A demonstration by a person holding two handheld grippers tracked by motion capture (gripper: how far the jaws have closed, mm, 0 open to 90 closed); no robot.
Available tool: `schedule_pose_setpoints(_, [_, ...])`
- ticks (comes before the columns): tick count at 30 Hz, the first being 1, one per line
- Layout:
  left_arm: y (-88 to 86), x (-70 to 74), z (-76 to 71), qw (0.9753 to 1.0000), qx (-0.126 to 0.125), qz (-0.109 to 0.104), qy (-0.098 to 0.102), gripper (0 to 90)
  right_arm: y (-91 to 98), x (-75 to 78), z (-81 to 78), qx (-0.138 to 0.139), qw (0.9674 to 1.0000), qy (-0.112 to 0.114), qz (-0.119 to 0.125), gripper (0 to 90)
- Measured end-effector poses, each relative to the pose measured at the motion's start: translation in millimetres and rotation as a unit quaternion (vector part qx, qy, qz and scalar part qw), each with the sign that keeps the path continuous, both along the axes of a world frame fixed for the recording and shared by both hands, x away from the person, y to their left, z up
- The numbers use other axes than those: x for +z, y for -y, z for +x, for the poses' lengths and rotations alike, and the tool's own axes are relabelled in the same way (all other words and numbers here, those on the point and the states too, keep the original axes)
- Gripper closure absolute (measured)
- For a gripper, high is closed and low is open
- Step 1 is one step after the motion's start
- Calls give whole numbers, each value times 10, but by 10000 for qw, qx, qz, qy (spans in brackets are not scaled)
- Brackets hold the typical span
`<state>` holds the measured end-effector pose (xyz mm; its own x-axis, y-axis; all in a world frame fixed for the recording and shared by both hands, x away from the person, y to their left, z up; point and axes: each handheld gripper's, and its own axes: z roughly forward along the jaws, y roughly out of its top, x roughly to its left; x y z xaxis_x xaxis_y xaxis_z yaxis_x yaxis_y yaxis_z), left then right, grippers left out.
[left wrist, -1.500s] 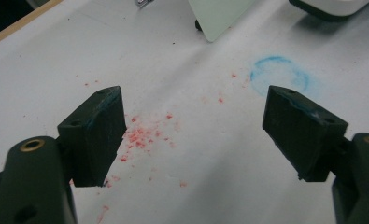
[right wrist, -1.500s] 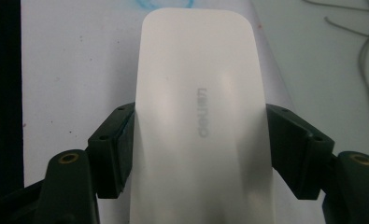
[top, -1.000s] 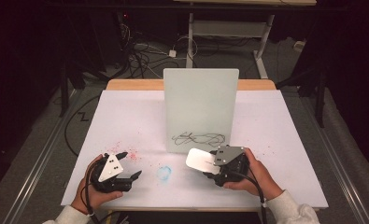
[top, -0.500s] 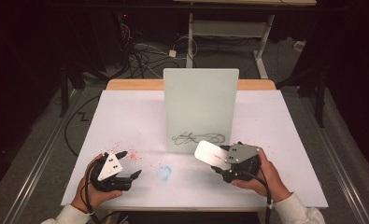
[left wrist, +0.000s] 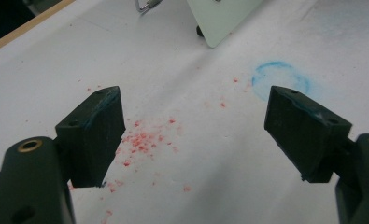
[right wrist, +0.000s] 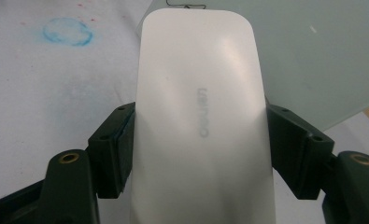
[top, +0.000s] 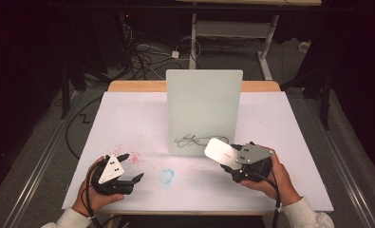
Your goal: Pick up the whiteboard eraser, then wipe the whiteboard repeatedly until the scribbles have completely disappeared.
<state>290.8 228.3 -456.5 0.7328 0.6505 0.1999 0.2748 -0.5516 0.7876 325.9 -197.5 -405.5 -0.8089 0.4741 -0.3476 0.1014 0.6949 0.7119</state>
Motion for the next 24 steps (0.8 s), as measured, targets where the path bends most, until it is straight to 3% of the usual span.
schedule_pose_setpoints(11, [23,-3,3,10000,-42,8,-5,194,30,-35,22,-275,9994,221,-69,313])
schedule_pose_setpoints(16, [7,-8,3,10000,-12,13,-32,187,49,-53,76,-380,9991,189,-28,313])
schedule_pose_setpoints(24, [48,-34,29,9999,-57,118,-93,186,56,-80,140,-711,9946,723,-215,313])
